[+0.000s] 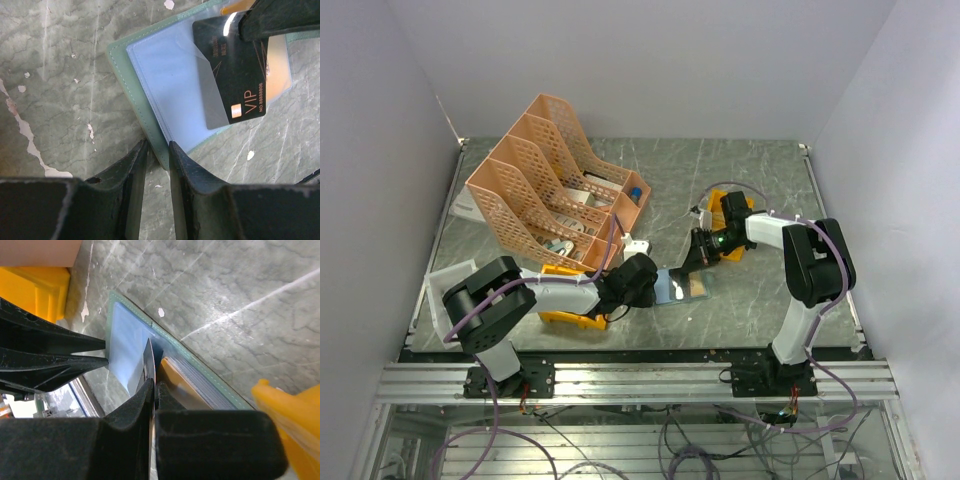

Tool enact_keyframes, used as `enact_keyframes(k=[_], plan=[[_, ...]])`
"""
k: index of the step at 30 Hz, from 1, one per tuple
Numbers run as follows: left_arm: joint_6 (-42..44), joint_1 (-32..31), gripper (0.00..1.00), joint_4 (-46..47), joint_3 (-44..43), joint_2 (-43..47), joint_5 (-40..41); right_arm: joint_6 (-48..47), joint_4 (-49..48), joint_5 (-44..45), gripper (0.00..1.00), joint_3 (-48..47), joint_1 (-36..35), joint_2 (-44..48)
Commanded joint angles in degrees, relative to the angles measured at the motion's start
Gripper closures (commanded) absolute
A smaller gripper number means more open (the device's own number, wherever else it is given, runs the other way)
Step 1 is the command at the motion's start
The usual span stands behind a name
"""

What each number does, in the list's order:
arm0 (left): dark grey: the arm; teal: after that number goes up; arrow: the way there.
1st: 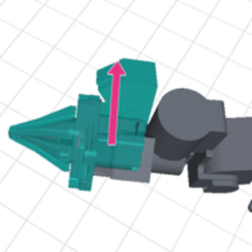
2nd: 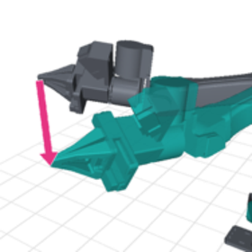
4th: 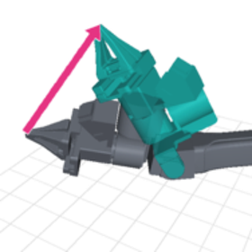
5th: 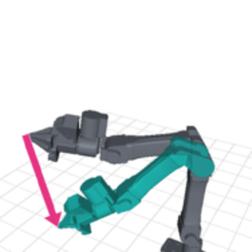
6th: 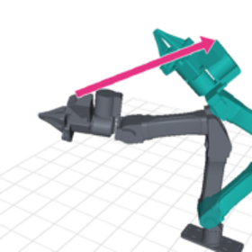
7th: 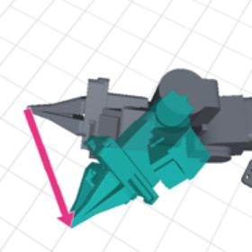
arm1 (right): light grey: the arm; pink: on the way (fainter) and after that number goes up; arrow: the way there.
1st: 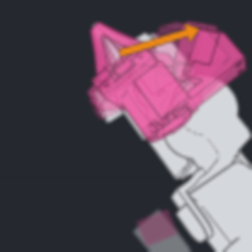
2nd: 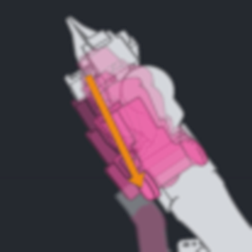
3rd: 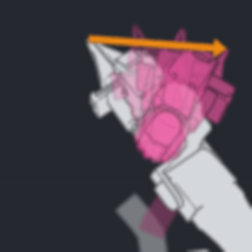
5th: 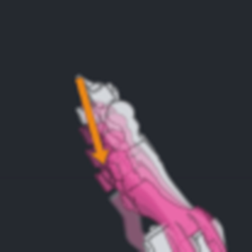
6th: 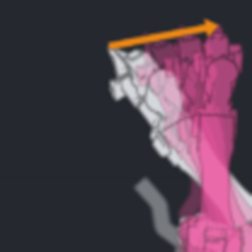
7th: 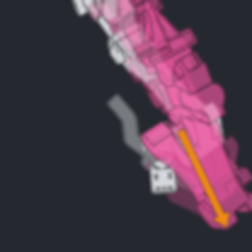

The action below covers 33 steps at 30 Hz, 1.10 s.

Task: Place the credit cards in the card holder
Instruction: Insert the credit card into the card holder.

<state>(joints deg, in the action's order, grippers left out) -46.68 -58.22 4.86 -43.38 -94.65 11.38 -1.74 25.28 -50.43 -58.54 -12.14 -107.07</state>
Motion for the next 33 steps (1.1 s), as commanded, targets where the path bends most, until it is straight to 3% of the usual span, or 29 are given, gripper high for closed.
enact_keyframes(k=[1,13,33], plan=[[0.78,0.38,0.65,-0.29,-1.03,-0.33,0.83,-0.75,0.81,3.61,1.00,-0.11,-1.75,1.52],[0.97,0.38,0.65,-0.37,-1.07,-0.34,0.65,3.27,-0.19,6.69,1.00,-1.34,-1.68,0.40],[1.32,0.54,0.65,-0.69,-2.05,-1.29,0.68,1.90,2.23,5.14,1.00,-3.57,-4.03,-2.87]])
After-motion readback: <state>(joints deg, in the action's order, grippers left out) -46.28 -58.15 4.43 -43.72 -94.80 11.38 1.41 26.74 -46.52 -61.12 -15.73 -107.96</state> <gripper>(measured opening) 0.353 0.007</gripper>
